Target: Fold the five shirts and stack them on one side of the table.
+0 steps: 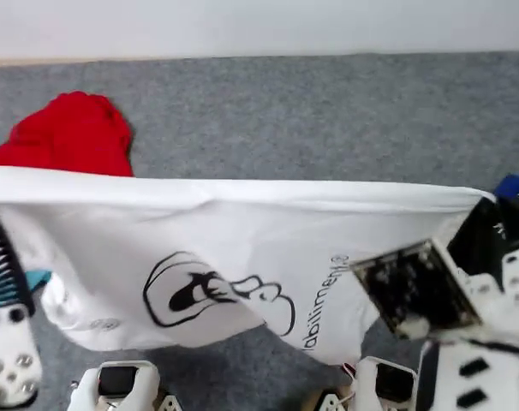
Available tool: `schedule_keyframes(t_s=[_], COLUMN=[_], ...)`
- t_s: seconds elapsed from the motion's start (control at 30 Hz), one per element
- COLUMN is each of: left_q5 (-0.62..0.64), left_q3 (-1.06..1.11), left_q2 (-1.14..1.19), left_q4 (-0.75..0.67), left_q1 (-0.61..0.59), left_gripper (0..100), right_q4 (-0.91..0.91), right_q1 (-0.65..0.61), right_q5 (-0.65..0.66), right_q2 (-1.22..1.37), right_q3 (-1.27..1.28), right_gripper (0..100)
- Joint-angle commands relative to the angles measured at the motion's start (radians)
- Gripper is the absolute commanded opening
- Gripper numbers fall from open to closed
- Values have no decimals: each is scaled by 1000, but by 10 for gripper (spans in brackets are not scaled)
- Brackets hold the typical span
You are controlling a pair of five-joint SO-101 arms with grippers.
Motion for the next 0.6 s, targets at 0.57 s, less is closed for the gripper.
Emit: schedule_keyframes(t_s=[0.57], left_q5=[-17], left_q3=[1351], left_q2=[2], left_q4=[-698], left_q1=[2], left_gripper=[5], right_q4=[-524], right_q1=[-119], right_q5=[8], right_q2=[318], right_q3=[717], right_gripper=[10])
